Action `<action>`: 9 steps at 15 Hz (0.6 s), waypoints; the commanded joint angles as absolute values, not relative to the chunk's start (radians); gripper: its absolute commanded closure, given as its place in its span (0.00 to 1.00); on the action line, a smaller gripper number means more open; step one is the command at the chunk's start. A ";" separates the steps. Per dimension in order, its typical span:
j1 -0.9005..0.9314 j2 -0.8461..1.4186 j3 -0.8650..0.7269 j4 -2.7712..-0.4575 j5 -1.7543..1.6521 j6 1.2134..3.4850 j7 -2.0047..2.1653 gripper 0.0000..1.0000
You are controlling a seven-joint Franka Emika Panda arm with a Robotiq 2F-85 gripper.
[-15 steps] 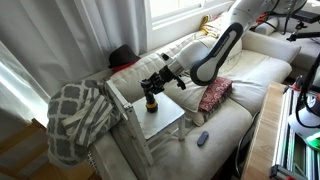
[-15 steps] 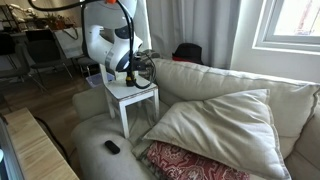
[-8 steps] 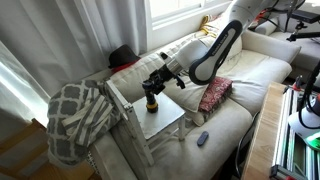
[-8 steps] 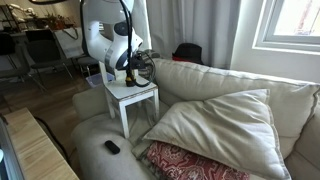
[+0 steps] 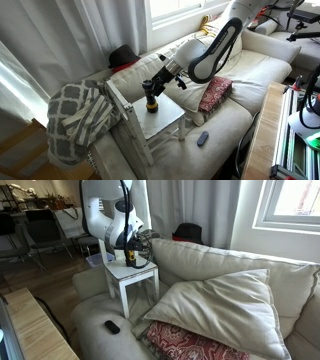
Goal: Turn off the torch, then put the torch upright
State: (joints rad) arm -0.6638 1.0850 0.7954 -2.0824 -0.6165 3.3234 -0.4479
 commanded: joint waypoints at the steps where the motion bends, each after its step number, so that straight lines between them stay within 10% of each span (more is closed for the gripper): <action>1: -0.646 1.030 0.778 -2.093 -0.570 3.223 -0.388 0.00; 9: -0.659 0.908 0.771 -2.128 -0.409 3.054 -0.422 0.00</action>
State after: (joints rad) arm -0.6585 1.0013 0.7874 -2.0846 -0.4718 3.1206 -0.4159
